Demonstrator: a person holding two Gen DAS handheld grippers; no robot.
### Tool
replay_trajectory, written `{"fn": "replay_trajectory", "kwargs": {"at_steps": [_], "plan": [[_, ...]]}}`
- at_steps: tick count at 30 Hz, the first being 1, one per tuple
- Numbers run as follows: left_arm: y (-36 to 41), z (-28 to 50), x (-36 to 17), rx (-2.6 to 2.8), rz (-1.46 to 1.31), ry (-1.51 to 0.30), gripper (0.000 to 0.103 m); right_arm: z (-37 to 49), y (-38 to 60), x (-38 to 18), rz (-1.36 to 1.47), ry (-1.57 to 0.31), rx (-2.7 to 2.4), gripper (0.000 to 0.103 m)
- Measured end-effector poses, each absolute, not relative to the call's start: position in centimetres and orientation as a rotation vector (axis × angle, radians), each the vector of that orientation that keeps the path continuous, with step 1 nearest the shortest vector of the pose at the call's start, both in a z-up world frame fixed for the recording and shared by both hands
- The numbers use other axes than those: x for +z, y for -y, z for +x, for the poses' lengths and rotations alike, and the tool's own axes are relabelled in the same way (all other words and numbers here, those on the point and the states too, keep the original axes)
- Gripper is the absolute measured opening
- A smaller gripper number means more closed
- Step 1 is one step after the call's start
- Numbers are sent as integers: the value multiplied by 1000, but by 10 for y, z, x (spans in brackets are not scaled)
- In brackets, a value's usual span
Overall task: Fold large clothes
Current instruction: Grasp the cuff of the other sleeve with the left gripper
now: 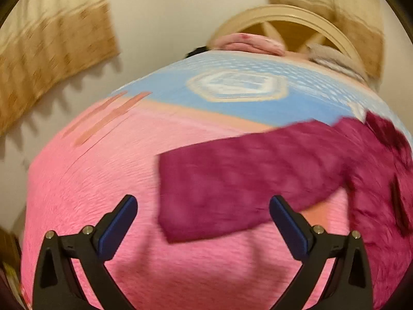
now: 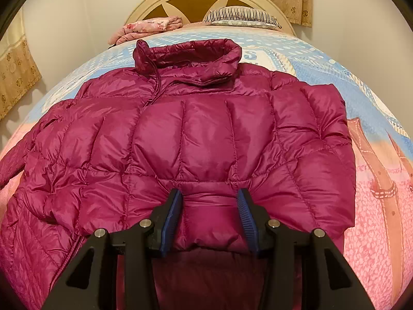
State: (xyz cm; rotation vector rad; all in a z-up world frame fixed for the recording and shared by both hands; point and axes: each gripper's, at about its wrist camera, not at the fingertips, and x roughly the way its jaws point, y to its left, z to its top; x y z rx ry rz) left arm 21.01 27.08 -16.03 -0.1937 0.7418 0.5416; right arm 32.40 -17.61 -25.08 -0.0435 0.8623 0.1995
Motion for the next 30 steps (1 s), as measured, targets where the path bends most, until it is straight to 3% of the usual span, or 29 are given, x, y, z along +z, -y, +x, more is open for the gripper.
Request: {"fn": "replay_trajectory", "kwargs": {"at_steps": [6, 11, 16, 19, 21, 30], "plan": [[-291, 207, -179, 502, -340, -730, 103, 323, 175, -251, -50, -860, 197, 47], [-287, 220, -196, 473, -361, -764, 95, 323, 175, -250, -54, -857, 194, 48], [-290, 224, -204, 469, -368, -791, 83, 322, 174, -250, -54, -857, 194, 48], [-293, 218, -205, 465, -368, -789, 70, 322, 174, -250, -55, -857, 194, 48], [-295, 216, -204, 454, -366, -787, 53, 322, 175, -250, -54, -857, 194, 48], [-302, 211, -196, 395, -376, -761, 33, 322, 175, -250, -56, -856, 194, 48]]}}
